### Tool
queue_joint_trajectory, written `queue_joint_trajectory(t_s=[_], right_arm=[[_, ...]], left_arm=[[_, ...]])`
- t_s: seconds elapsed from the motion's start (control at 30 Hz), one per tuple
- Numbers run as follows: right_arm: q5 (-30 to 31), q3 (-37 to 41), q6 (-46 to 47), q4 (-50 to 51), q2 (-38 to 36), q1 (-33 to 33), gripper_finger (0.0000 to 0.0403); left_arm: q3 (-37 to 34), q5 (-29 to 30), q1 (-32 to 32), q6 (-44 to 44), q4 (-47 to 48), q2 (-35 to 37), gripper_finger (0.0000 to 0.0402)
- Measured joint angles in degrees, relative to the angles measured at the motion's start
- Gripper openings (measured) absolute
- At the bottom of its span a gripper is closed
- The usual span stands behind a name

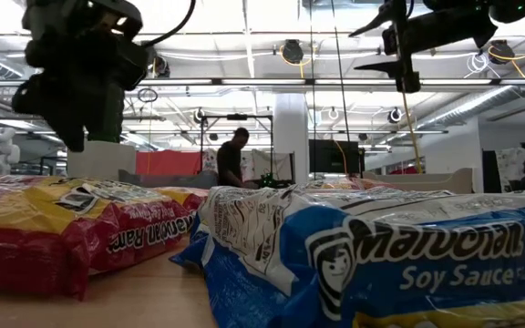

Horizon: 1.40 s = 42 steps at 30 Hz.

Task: Sort Maruchan noodles
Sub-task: Put the left orange noodle pack into the black bin

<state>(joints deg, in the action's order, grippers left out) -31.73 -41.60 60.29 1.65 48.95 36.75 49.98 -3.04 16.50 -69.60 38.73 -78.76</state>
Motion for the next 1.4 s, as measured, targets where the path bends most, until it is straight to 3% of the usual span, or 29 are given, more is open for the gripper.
queue_joint_trajectory(t_s=[0.2, 0.37, 0.53, 0.73, 1.03, 1.4], right_arm=[[-2.8, 0.0, 0.0, 0.0, -0.2, 0.0, 0.0251], [-2.9, 0.0, 1.6, -0.1, -0.1, 0.0, 0.0251], [0.5, 0.0, 5.1, -0.1, -0.5, -0.8, 0.0251], [11.5, 0.0, 7.5, -1.0, -2.2, -4.4, 0.0251], [17.8, 0.0, 11.9, -7.0, -2.2, -7.8, 0.0251], [32.3, 0.0, 13.2, -7.0, -2.2, -13.1, 0.0251]], left_arm=[[-1.8, 6.8, 4.1, -0.3, 0.2, 0.0, 0.0284], [-1.9, 15.5, 7.4, 9.1, 0.0, 0.0, 0.0323], [-2.8, 17.8, 8.8, 18.4, 0.1, -0.8, 0.0326], [-7.5, 18.1, 8.8, 19.8, -3.9, -1.0, 0.0326], [-14.8, 18.6, 9.2, 24.9, -17.8, -1.0, 0.0326], [-20.1, 18.6, 9.3, 29.0, -27.1, -1.0, 0.0326]])
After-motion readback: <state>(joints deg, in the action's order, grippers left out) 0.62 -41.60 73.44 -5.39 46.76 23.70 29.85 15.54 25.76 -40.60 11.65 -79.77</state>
